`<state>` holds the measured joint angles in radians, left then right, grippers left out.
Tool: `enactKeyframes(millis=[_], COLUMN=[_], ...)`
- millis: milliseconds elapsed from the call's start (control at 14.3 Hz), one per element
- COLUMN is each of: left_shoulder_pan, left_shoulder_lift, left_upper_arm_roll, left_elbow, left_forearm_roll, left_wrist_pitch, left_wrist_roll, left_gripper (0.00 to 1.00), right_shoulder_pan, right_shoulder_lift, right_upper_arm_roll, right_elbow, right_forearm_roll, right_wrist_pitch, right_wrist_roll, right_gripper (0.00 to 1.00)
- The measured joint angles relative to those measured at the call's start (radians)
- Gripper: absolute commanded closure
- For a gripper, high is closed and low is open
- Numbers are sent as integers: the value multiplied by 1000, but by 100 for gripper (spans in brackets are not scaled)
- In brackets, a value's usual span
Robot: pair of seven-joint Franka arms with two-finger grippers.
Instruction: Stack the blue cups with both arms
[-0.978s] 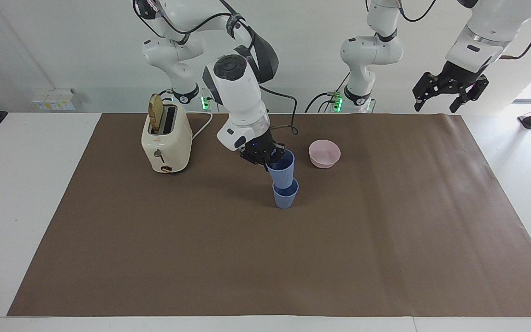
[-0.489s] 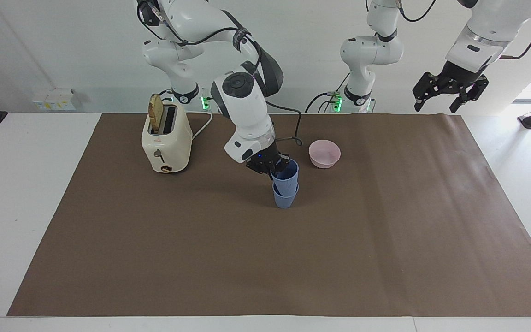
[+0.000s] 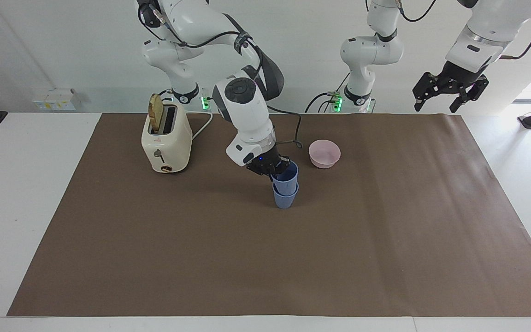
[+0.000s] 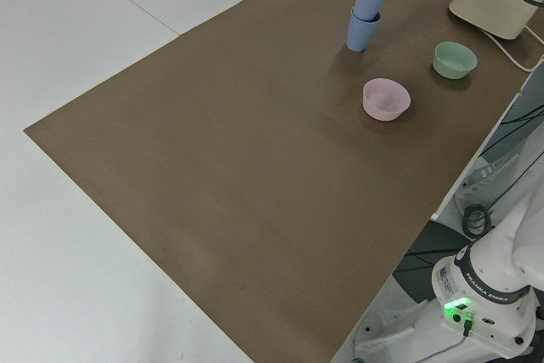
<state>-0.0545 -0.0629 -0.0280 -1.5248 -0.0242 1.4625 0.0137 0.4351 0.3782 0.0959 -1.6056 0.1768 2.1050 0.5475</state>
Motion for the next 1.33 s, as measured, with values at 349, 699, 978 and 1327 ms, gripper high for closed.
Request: enactKeyframes(millis=[349,699,978,1327], left_shoulder_pan=[0,0,0,0], left_shoulder_lift=[0,0,0,0], left_upper_arm_roll=[0,0,0,0], left_elbow=[0,0,0,0], left_forearm_roll=[0,0,0,0], left_wrist_pitch=[0,0,0,0], left_wrist_roll=[0,0,0,0], left_gripper=[0,0,0,0], right_shoulder_pan=[1,1,1,0], right_shoulder_lift=[12,20,20,20], right_upper_arm_roll=[-2,-2,-2,-5], right_elbow=[-22,-23,-21,-18], right_forearm_roll=[0,0,0,-7], right_wrist_pitch=[0,1,3,5], right_wrist_roll=[0,1,1,1], right_gripper=[100,27,0,0])
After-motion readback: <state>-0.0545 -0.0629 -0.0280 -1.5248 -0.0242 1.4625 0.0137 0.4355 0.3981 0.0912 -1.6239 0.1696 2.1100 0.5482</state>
